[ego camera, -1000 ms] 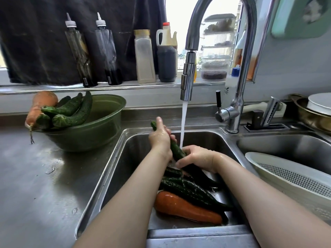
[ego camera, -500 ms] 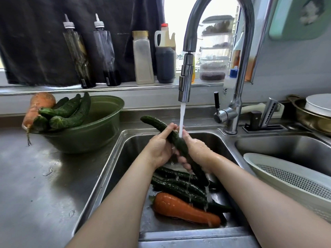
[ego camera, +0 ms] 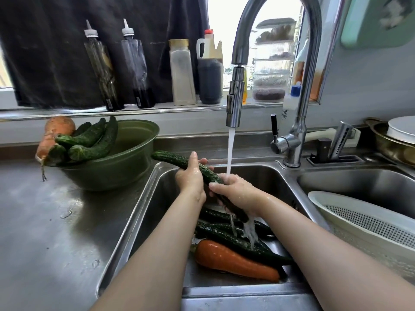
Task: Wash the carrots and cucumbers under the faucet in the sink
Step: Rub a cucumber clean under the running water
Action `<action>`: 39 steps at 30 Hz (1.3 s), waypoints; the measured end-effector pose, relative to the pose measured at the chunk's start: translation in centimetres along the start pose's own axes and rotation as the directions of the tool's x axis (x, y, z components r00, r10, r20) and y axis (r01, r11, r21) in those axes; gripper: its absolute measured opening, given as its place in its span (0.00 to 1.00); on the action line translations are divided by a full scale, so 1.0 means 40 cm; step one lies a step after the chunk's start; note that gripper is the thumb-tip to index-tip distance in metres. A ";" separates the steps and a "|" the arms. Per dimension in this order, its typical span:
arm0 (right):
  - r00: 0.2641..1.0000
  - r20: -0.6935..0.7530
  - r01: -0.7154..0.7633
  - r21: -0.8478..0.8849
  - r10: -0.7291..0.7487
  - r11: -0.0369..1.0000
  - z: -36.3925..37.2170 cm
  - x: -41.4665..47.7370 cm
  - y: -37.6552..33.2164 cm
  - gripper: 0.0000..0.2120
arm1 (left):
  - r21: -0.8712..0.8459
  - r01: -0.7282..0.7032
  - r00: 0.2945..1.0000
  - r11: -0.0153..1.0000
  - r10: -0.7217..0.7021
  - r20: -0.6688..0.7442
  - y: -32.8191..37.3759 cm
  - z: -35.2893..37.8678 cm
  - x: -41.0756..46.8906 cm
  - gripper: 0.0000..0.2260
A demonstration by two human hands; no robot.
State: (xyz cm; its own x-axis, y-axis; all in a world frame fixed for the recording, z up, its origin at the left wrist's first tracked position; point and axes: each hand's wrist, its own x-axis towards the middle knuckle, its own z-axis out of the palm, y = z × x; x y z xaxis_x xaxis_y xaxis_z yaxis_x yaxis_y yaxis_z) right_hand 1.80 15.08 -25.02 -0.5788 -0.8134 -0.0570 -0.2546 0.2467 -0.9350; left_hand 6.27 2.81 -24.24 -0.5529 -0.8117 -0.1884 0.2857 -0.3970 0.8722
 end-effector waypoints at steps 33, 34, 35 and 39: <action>0.947 0.083 -0.315 0.052 0.310 0.948 -0.088 0.005 0.089 0.18 | 0.330 0.084 0.931 0.940 -0.192 0.311 -0.070 0.018 -0.038 0.06; 0.948 0.117 -0.301 0.015 0.297 0.954 -0.086 0.004 0.088 0.16 | 0.374 0.059 0.921 0.925 -0.195 0.337 -0.072 0.021 -0.046 0.04; 0.941 0.159 -0.292 -0.066 0.299 0.954 -0.085 0.001 0.089 0.13 | 0.441 -0.015 0.915 0.897 -0.165 0.368 -0.075 0.023 -0.050 0.03; 0.898 0.203 -0.321 -0.305 0.391 0.897 -0.096 -0.006 0.112 0.11 | 0.511 -0.299 0.872 0.805 0.013 0.489 -0.053 0.014 -0.071 0.05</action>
State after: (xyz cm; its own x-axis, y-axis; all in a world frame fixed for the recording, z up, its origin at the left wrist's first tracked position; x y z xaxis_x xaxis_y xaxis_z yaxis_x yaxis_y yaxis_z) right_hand -2.19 18.42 -27.86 -0.4620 -0.7409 -0.4874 -0.2787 0.6430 -0.7133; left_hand 6.79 6.18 -25.33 -0.8614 -0.5034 0.0683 -0.0047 0.1424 0.9898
